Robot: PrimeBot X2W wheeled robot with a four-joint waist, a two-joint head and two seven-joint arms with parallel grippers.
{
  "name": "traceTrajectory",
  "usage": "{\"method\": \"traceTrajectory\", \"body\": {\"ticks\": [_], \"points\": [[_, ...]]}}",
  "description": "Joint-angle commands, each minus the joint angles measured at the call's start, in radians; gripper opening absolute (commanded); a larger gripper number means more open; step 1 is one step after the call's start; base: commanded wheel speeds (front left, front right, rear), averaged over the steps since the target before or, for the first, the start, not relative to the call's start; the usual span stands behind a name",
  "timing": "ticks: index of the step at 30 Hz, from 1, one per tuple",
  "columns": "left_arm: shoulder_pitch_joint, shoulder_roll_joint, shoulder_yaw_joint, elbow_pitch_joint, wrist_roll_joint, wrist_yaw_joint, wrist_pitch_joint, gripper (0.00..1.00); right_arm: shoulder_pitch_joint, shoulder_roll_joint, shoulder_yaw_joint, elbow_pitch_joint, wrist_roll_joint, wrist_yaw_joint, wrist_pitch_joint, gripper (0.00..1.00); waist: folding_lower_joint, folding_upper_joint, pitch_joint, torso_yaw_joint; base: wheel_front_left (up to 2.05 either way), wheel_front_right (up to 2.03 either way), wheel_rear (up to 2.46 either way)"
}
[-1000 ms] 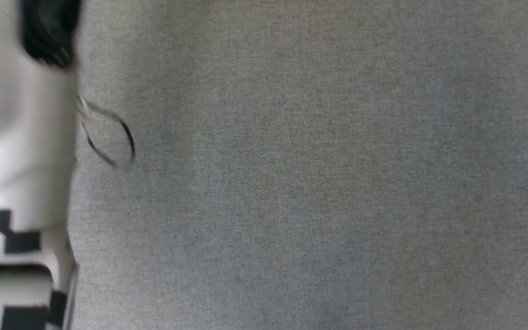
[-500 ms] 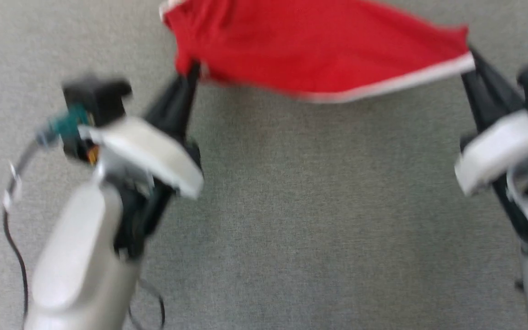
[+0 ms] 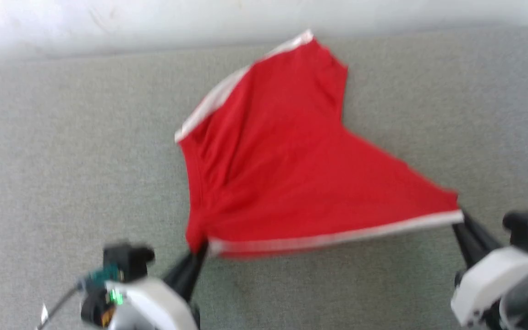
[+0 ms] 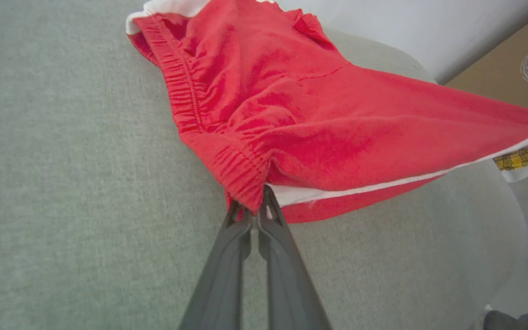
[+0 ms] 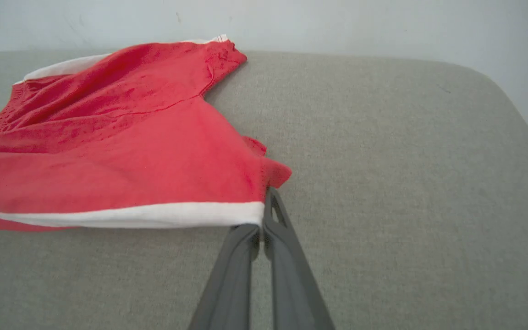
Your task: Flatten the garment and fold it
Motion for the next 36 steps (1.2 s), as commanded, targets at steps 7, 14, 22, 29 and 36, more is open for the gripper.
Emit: {"method": "traceTrajectory", "body": {"ticks": [7,14,22,29,36], "points": [[0.197,0.037,-0.021,-0.069,-0.069,-0.001,0.034,0.0,0.187,0.013,-0.021,-0.08,0.036,-0.002,0.081,0.0,0.0003,-0.0001,-0.139,-0.003,0.0,0.0,0.0],[0.289,0.057,-0.036,-0.138,-0.089,0.02,0.063,0.0,0.302,0.005,-0.025,-0.181,0.066,-0.002,0.168,0.0,0.0003,-0.0001,-0.188,0.011,0.0,0.0,0.0],[0.324,0.058,-0.025,-0.186,-0.089,0.043,0.049,0.0,0.345,0.006,-0.028,-0.235,0.079,-0.002,0.193,0.0,0.0003,-0.0001,-0.187,0.03,0.0,0.0,0.0],[0.246,0.043,-0.004,-0.177,-0.068,0.041,0.017,0.0,0.241,-0.058,-0.037,-0.228,0.044,-0.002,0.165,0.0,0.0003,-0.0001,-0.107,0.048,0.0,0.0,0.0],[0.064,0.017,0.017,-0.143,-0.038,0.047,0.02,0.0,-0.026,-0.204,-0.002,-0.165,0.012,-0.002,0.171,0.0,0.0003,-0.0001,0.02,0.076,0.0,0.0,0.0]]}}
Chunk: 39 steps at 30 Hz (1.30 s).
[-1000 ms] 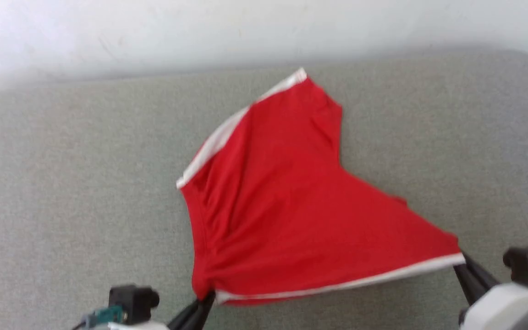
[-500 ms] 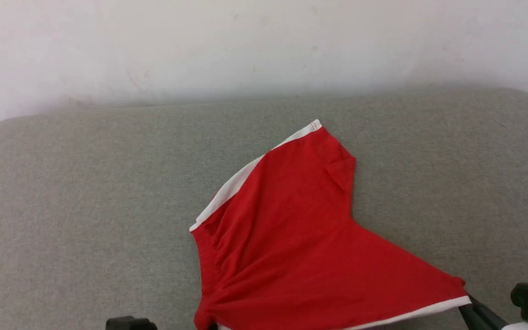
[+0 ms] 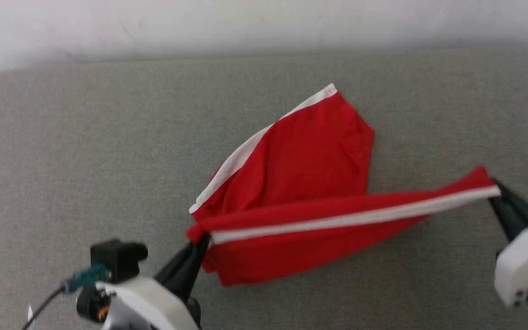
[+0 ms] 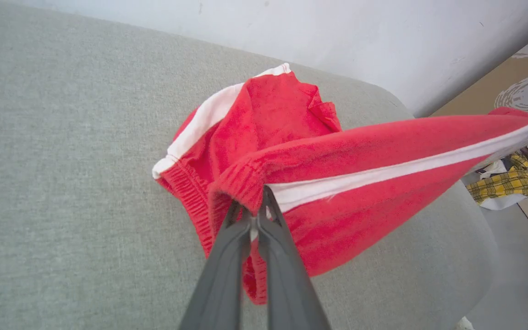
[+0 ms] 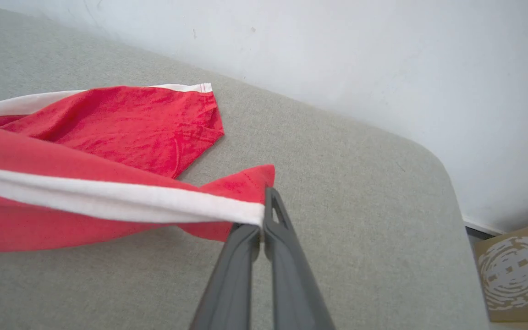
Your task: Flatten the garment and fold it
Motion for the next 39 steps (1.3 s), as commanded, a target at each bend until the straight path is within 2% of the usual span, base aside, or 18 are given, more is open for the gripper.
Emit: {"method": "traceTrajectory", "body": {"ticks": [1,8,14,21,29,30,31,34,35,36,37,38,39], "points": [[-0.034,-0.005,0.007,0.008,0.01,0.001,0.002,0.0,-0.043,-0.023,0.011,0.015,-0.009,-0.001,0.006,0.0,-0.0003,-0.0002,0.08,0.03,0.0,0.0,0.0],[-0.214,-0.036,0.005,0.047,0.035,0.013,0.035,0.0,-0.361,-0.166,0.142,0.138,-0.01,-0.001,0.04,0.0,-0.0003,-0.0002,0.188,0.079,0.0,0.0,0.0],[-0.3,-0.067,0.001,0.086,0.05,0.029,0.036,0.0,-0.612,-0.224,0.301,0.279,0.002,-0.001,0.057,0.0,-0.0003,-0.0002,0.259,0.115,0.0,0.0,0.0],[-0.35,-0.103,-0.002,0.135,0.054,0.035,0.009,0.0,-0.821,-0.243,0.437,0.491,0.006,-0.001,0.021,0.0,-0.0003,-0.0002,0.305,0.162,0.0,0.0,0.0],[-0.405,-0.144,-0.023,0.201,0.051,0.023,-0.012,0.0,-0.935,-0.21,0.537,0.706,0.012,-0.001,-0.066,0.0,-0.0003,-0.0002,0.336,0.206,0.0,0.0,0.0],[-0.412,-0.15,-0.026,0.211,0.049,0.021,-0.013,0.02,-0.943,-0.205,0.547,0.729,0.014,-0.001,-0.074,0.0,-0.0003,-0.0002,0.34,0.21,0.0,0.0,0.0],[-0.418,-0.154,-0.031,0.223,0.049,0.019,-0.013,0.11,-0.95,-0.202,0.556,0.753,0.017,-0.001,-0.082,0.0,-0.0003,-0.0002,0.343,0.213,0.0,0.0,0.0],[-0.436,-0.17,-0.046,0.257,0.044,0.013,-0.007,0.5,-0.966,-0.19,0.572,0.819,0.027,-0.001,-0.101,0.2,-0.0003,-0.0002,0.352,0.216,0.0,0.0,0.0],[-0.441,-0.174,-0.051,0.266,0.044,0.011,-0.004,0.78,-0.971,-0.188,0.578,0.836,0.028,-0.001,-0.107,0.28,-0.0003,-0.0002,0.354,0.216,0.0,0.0,0.0],[-0.445,-0.177,-0.055,0.274,0.044,0.01,-0.004,0.87,-0.976,-0.185,0.583,0.852,0.03,-0.001,-0.115,0.36,-0.0003,-0.0002,0.355,0.215,0.0,0.0,0.0],[-0.449,-0.18,-0.057,0.281,0.045,0.01,-0.005,1.0,-0.98,-0.182,0.587,0.866,0.031,-0.001,-0.124,0.92,-0.0003,-0.0002,0.356,0.213,0.0,0.0,0.0],[-0.452,-0.182,-0.058,0.285,0.046,0.011,-0.007,1.0,-0.983,-0.179,0.592,0.877,0.032,-0.001,-0.131,1.0,-0.0003,-0.0002,0.355,0.209,0.0,0.0,0.0],[-0.454,-0.183,-0.058,0.288,0.046,0.011,-0.01,1.0,-0.987,-0.177,0.596,0.887,0.035,-0.001,-0.139,1.0,-0.0003,-0.0002,0.353,0.206,0.0,0.0,0.0]]}}
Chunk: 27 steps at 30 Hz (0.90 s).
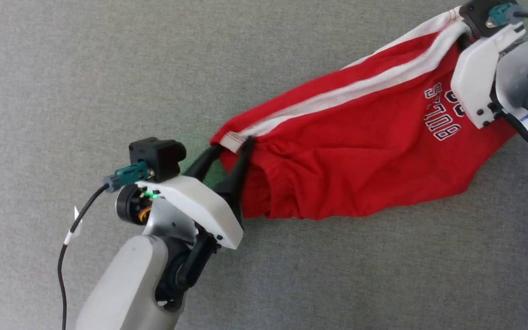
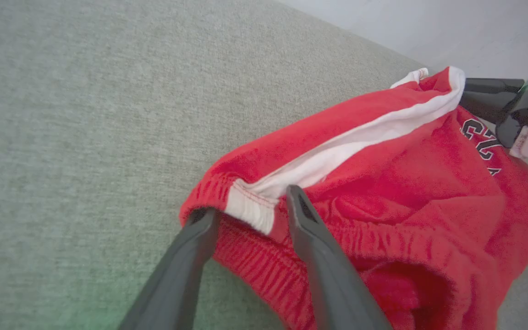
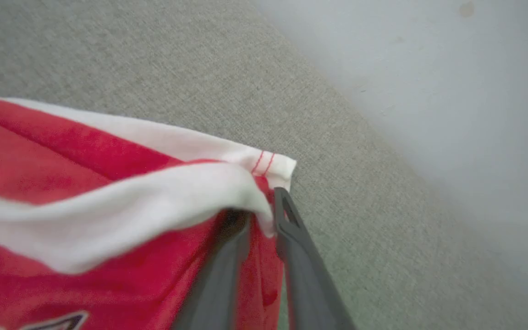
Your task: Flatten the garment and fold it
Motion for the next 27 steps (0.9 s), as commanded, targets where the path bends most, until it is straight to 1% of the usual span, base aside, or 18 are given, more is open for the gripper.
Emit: {"method": "traceTrajectory", "body": {"ticks": [1,7,10,12,14,17,18,20,22,24,25,27], "points": [[-0.011,-0.004,-0.002,0.009,-0.002,-0.003,-0.004,1.0,-0.004,0.004,0.01,0.021,0.01,-0.001,-0.011,1.0,-0.0001,0.0,-0.008,-0.008,0.0,0.0,0.0],[0.026,0.011,0.01,-0.02,0.003,0.012,-0.021,1.0,0.026,0.001,0.008,0.019,0.054,-0.001,-0.047,1.0,-0.0001,0.0,-0.081,-0.031,0.0,0.0,0.0],[0.07,0.026,0.026,-0.051,0.004,0.034,-0.032,1.0,0.086,-0.001,-0.031,-0.014,0.087,-0.001,-0.062,1.0,-0.0001,0.0,-0.14,-0.042,0.0,0.0,0.0],[0.106,0.037,0.039,-0.073,0.013,0.053,-0.047,1.0,0.145,-0.001,-0.079,-0.046,0.097,-0.001,-0.08,1.0,-0.0001,0.0,-0.183,-0.047,0.0,0.0,0.0],[0.144,0.044,0.055,-0.098,0.024,0.074,-0.075,1.0,0.216,0.008,-0.153,-0.086,0.094,-0.001,-0.113,1.0,-0.0001,0.0,-0.221,-0.052,0.0,0.0,0.0],[0.204,0.055,0.073,-0.133,0.06,0.099,-0.145,1.0,0.348,0.059,-0.322,-0.168,0.035,-0.001,-0.188,1.0,-0.0001,0.0,-0.274,-0.06,0.0,0.0,0.0],[0.204,0.055,0.073,-0.133,0.06,0.099,-0.145,1.0,0.348,0.059,-0.322,-0.168,0.035,-0.001,-0.188,1.0,-0.0001,0.0,-0.274,-0.06,0.0,0.0,0.0],[0.242,0.063,0.082,-0.145,0.098,0.115,-0.208,1.0,0.444,0.121,-0.432,-0.238,-0.02,-0.001,-0.233,1.0,-0.0001,0.0,-0.3,-0.066,0.0,0.0,0.0],[0.285,0.058,0.097,-0.141,0.13,0.146,-0.274,1.0,0.539,0.192,-0.525,-0.318,-0.086,-0.001,-0.278,1.0,-0.0001,0.0,-0.318,-0.073,0.0,0.0,0.0],[0.324,0.055,0.1,-0.125,0.168,0.171,-0.337,1.0,0.635,0.272,-0.597,-0.397,-0.14,-0.001,-0.318,1.0,-0.0001,0.0,-0.335,-0.078,0.0,0.0,0.0],[0.345,0.042,0.102,-0.116,0.172,0.185,-0.36,1.0,0.681,0.314,-0.63,-0.435,-0.169,-0.001,-0.339,1.0,-0.0001,0.0,-0.342,-0.081,0.0,0.0,0.0],[0.381,0.029,0.1,-0.094,0.186,0.204,-0.399,1.0,0.771,0.387,-0.669,-0.502,-0.221,-0.001,-0.377,1.0,-0.0001,0.0,-0.355,-0.086,0.0,0.0,0.0]]}}
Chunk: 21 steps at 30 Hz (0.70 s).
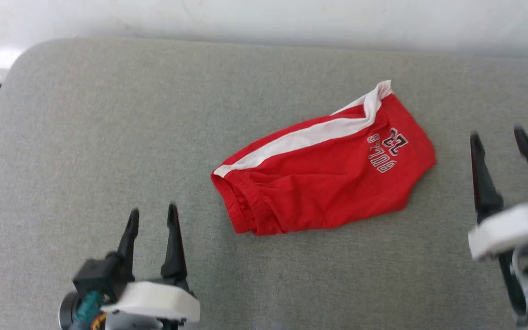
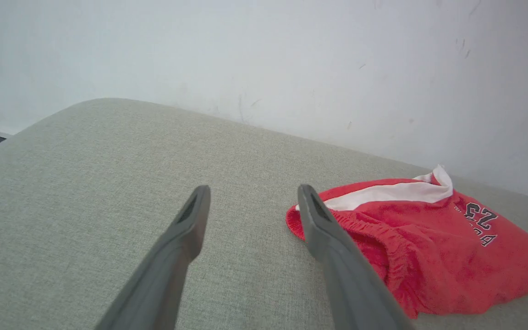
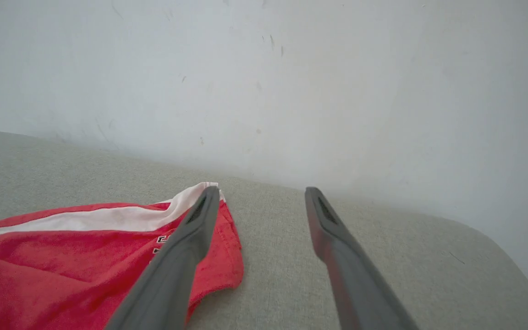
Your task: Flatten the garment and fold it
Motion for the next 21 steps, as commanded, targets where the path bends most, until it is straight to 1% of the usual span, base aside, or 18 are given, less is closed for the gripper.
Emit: {"method": "traceTrajectory", "body": {"ticks": [1,3,5,7,9,11,16,19,21], "points": [[0.012,0.0,0.001,0.01,0.015,0.008,-0.009,1.0,0.025,0.013,-0.011,-0.015,-0.01,-0.001,-0.014,1.0,0.0004,0.0,-0.037,-0.022,0.0,0.0,0.0],[0.029,-0.005,-0.008,0.035,0.028,0.018,-0.022,1.0,0.094,0.044,-0.034,-0.053,-0.031,-0.001,-0.044,1.0,0.0004,0.0,-0.051,-0.027,0.0,0.0,0.0],[0.033,-0.013,-0.016,0.045,0.03,0.022,-0.025,1.0,0.147,0.056,-0.05,-0.079,-0.035,-0.001,-0.065,1.0,0.0004,0.0,-0.064,-0.034,0.0,0.0,0.0],[0.023,-0.015,-0.024,0.042,0.029,0.018,-0.015,1.0,0.183,0.058,-0.06,-0.093,-0.005,-0.001,-0.074,1.0,0.0004,0.0,-0.073,-0.042,0.0,0.0,0.0],[-0.004,-0.007,-0.04,0.033,0.033,0.005,0.017,1.0,0.204,0.059,-0.068,-0.097,0.022,-0.001,-0.081,1.0,0.0004,0.0,-0.078,-0.049,0.0,0.0,0.0],[-0.043,-0.002,-0.064,0.019,0.032,-0.012,0.069,1.0,0.214,0.059,-0.069,-0.097,0.026,-0.001,-0.084,1.0,0.0004,0.0,-0.08,-0.053,0.0,0.0,0.0],[-0.149,0.003,-0.141,0.009,0.032,-0.05,0.247,1.0,0.211,0.059,-0.072,-0.097,0.032,-0.001,-0.088,1.0,0.0004,0.0,-0.07,-0.057,0.0,0.0,0.0],[-0.192,0.003,-0.177,0.036,0.037,-0.047,0.357,1.0,0.205,0.059,-0.062,-0.089,0.038,-0.001,-0.089,1.0,0.0004,0.0,-0.054,-0.062,0.0,0.0,0.0],[-0.211,0.004,-0.19,0.055,0.047,-0.035,0.405,1.0,0.201,0.059,-0.056,-0.084,0.044,-0.001,-0.09,1.0,0.0004,0.0,-0.041,-0.066,0.0,0.0,0.0]]}}
